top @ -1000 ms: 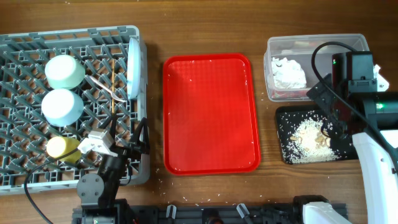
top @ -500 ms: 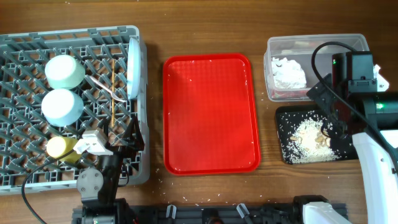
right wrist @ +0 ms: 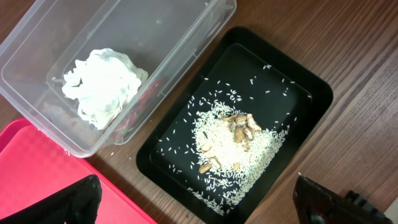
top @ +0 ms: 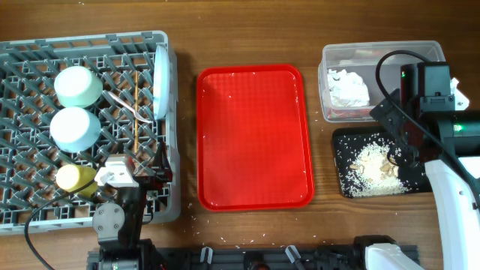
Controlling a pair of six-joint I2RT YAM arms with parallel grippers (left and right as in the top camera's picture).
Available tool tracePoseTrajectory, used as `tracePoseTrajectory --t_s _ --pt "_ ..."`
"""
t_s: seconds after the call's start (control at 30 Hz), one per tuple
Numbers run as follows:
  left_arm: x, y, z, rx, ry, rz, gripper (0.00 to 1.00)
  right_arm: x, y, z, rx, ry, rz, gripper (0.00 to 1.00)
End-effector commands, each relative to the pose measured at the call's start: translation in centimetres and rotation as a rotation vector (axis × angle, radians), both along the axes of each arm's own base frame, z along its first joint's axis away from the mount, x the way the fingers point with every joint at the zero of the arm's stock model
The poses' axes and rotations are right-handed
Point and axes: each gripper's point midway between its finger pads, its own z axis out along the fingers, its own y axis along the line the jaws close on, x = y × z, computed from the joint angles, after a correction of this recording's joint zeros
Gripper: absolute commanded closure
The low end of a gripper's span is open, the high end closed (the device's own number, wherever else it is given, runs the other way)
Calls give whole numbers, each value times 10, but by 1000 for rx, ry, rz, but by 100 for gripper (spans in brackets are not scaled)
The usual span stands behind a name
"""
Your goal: Sort waste into correct bins and load items into the dishwasher rack
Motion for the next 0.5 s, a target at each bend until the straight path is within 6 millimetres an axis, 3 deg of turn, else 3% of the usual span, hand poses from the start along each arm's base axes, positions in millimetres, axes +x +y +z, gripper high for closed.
tracePoseTrajectory --t_s 0.0,0.47 --pt "0 13 -3 69 5 66 0 0 0 3 5 -17 -9 0" --pt "0 14 -3 70 6 77 0 0 0 3 5 -17 -9 0"
